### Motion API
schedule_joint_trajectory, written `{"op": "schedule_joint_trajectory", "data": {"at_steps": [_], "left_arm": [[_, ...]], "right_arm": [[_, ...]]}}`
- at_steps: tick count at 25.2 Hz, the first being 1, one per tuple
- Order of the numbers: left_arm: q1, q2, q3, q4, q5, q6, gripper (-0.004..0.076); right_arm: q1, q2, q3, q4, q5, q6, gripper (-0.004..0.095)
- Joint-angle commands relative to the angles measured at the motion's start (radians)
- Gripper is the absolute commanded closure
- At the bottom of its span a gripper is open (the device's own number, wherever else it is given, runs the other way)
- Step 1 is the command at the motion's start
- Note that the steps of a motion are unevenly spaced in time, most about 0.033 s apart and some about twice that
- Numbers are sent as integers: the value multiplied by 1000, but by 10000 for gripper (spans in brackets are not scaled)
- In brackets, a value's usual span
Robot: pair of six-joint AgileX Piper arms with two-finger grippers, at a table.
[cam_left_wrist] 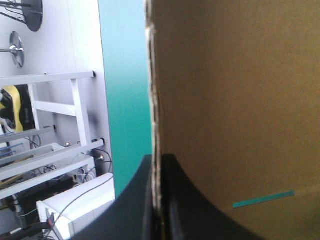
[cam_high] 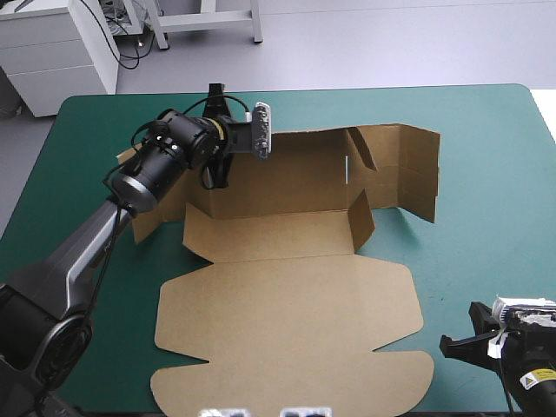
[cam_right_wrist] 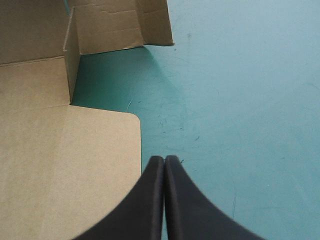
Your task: Fold the box
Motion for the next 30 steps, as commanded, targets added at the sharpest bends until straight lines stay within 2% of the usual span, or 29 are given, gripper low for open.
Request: {"op": "schedule_joint_trajectory", "data": {"at_steps": [1,6,16,20,23,24,28,30], "left_arm": [[-90,-49,-34,134,-64,-105,731],[-204,-49,-34,395,-38,-300,731],[-273,-58,37,680,-36,-544,731],[-275,-96,175,789,-115,-656,731],[-275,-121,260,902,-185,-791,731],[-275,-139,311,998,-204,-902,731],[-283,-168,430,1258,-198,-1171,731],[-313,-180,481,1393,-141,-1288,731]], "right_arm": [[1,19,-33,18,-59,-10,925],[1,19,-33,18,-59,-10,925],[1,19,-33,18,-58,-5,923],[1,19,-33,18,-58,-2,923],[1,19,-33,18,-58,0,923],[1,19,-33,15,-58,7,923],[1,19,-33,16,-57,29,923],[1,19,-33,16,-56,35,923]]}}
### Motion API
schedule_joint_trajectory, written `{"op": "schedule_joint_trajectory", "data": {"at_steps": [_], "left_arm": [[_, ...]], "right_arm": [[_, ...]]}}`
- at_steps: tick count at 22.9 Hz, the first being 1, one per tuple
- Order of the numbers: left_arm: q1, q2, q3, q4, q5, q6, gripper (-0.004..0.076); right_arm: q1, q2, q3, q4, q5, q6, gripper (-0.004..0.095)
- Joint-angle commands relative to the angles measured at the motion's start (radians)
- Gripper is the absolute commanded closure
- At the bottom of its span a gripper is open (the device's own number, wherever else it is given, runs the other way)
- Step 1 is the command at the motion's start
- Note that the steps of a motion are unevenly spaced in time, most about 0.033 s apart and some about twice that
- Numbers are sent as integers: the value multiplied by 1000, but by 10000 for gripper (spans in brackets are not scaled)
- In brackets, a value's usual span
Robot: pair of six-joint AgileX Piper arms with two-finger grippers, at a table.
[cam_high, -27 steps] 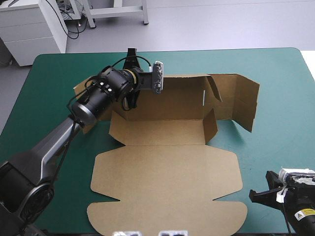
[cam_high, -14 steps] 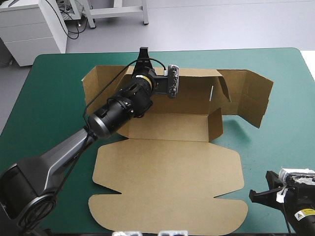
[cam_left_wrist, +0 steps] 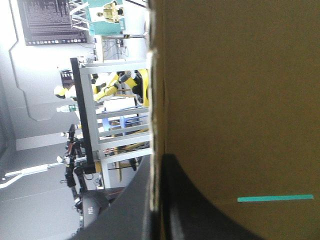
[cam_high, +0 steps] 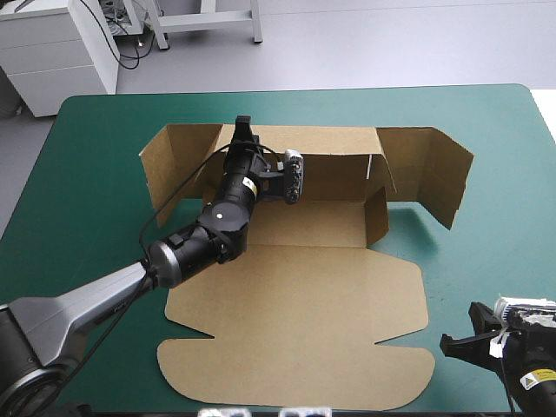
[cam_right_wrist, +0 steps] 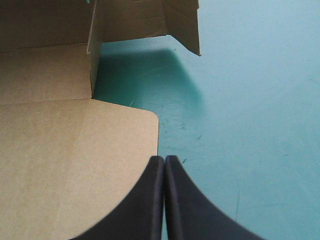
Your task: Fold the box
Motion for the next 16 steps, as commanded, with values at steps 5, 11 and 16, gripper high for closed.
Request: {"op": "schedule_joint_trajectory", "data": {"at_steps": [5,11,16], "left_arm": [[-111,-77,120,341,162,-301,731],[-111,-77,132,341,235,-313,731],[-111,-77,132,341,248,-321,731]], "right_arm": [[1,21,-33,17,-56,12,923],[1,24,-33,17,-56,39,923],[1,120,-61,19,-41,39,923]]}}
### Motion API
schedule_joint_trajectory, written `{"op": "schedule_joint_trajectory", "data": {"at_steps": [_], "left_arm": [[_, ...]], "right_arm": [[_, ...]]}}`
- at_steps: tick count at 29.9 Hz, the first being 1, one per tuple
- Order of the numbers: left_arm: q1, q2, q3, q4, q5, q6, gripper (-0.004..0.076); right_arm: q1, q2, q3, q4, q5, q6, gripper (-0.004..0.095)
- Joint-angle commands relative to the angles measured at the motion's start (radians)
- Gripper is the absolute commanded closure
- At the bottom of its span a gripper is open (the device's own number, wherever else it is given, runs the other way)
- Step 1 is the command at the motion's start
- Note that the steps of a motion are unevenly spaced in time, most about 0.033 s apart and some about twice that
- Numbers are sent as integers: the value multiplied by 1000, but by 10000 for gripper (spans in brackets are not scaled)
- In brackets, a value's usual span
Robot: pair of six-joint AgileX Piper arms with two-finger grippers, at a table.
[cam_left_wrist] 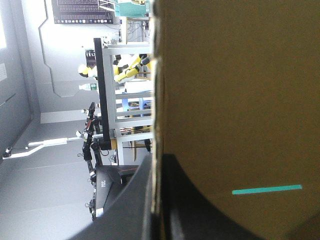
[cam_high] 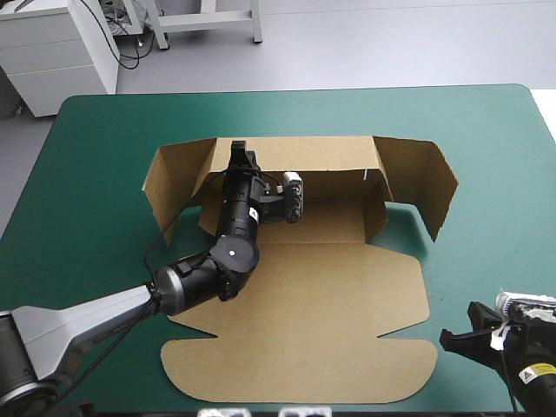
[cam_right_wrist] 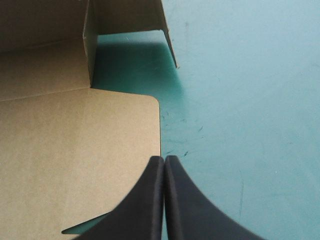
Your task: Fold the box
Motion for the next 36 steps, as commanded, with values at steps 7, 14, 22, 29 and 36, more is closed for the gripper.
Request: {"op": "schedule_joint_trajectory", "data": {"at_steps": [7,14,22,29,36], "left_arm": [[-8,-51,-25,146,54,-35,731],[-8,-49,-25,146,50,-42,731],[-8,-49,-25,146,44,-57,731],[-8,-49,-25,146,33,-57,731],[-8,-49,-25,146,33,-57,731]], "right_arm": [[1,313,-232,19,-44,-38,923],[1,596,-557,22,-27,-70,923],[1,945,-990,127,26,-172,923],[11,1223,-1309,150,128,-165,923],[108,1363,-1390,130,140,-165,923]]}}
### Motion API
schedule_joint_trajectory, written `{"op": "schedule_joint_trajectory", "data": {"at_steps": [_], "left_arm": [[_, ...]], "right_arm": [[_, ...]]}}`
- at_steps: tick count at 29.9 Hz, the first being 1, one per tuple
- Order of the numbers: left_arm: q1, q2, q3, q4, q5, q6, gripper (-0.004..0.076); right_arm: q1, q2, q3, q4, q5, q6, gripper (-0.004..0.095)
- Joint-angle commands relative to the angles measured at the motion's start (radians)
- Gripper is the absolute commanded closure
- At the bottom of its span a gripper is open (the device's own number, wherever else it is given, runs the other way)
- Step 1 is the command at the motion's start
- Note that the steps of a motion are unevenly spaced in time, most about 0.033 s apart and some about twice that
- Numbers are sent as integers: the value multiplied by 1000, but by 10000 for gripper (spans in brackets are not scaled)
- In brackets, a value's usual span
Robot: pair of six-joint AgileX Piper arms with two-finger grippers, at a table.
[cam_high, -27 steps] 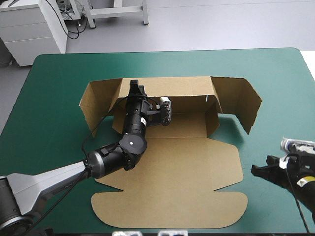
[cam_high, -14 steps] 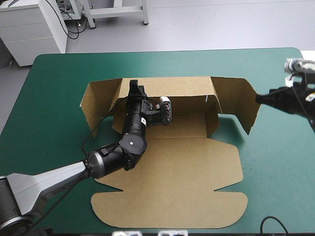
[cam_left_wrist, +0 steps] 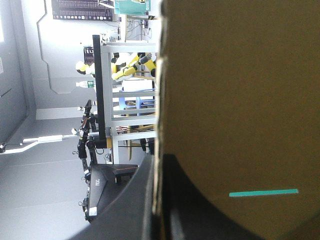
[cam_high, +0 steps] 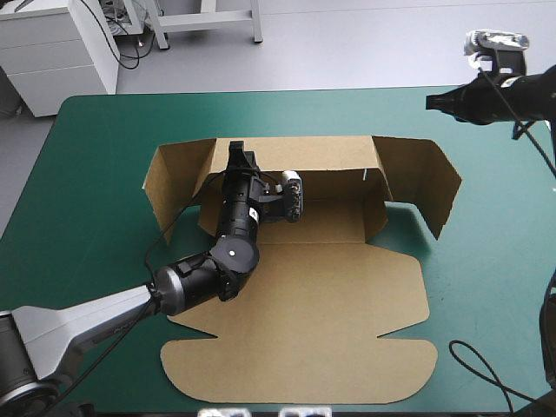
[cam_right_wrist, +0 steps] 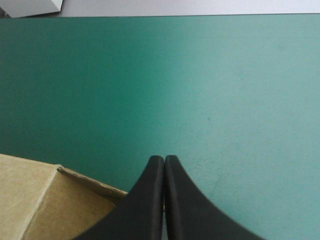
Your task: Fold the box
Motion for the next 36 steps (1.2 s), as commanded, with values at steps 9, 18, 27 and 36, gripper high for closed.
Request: {"op": "schedule_joint_trajectory", "data": {"at_steps": [9,18,27,36], "left_arm": [[-8,-49,-26,146,34,-23,731],[-8,-48,-26,146,10,-23,731],[-8,-48,-26,146,14,-23,731],[-8,-48,-26,146,16,-23,731]], "right_arm": [[102,110,-42,-48,-68,35,923],[102,129,-40,-56,88,33,924],[102,109,-40,-74,222,31,924],[102,46,52,-65,224,34,926]]}}
